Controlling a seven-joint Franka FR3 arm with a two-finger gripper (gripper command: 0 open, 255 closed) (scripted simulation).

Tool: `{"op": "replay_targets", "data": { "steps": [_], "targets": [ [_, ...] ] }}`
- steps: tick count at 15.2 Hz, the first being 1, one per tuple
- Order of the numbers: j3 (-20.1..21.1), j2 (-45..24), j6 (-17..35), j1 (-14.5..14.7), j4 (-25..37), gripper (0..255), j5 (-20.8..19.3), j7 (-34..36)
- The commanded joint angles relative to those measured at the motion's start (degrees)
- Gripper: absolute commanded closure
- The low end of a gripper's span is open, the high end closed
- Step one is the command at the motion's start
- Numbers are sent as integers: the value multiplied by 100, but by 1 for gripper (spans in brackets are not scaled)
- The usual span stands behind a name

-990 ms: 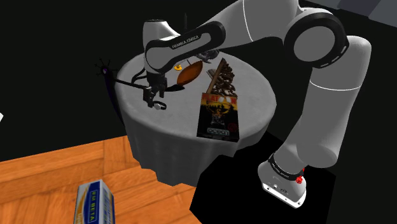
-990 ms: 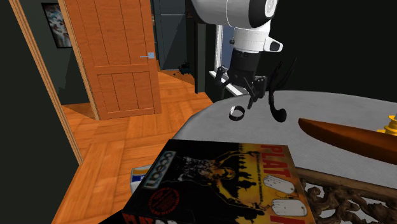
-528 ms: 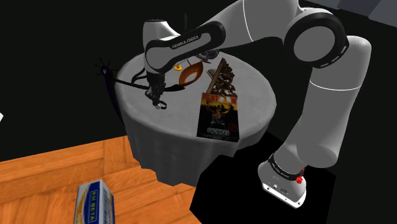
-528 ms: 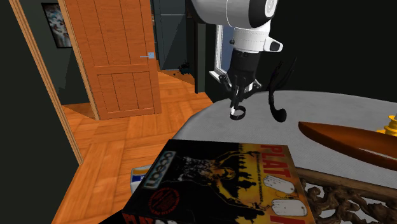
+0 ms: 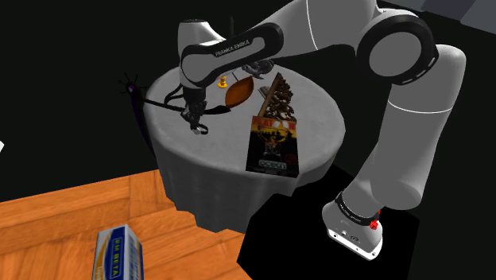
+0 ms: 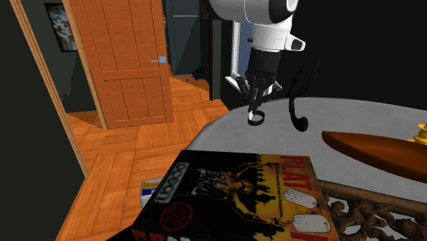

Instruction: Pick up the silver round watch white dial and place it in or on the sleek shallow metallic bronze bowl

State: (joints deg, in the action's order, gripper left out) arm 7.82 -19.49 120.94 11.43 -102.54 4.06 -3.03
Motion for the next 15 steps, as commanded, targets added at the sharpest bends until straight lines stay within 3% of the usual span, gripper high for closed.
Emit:
{"op": "replay_targets", "data": {
  "steps": [1, 15],
  "targets": [
    [4, 72, -114, -2, 41, 255, 5, 9],
    [12, 398, -1077, -16, 682, 255, 17, 74]
  ]
}}
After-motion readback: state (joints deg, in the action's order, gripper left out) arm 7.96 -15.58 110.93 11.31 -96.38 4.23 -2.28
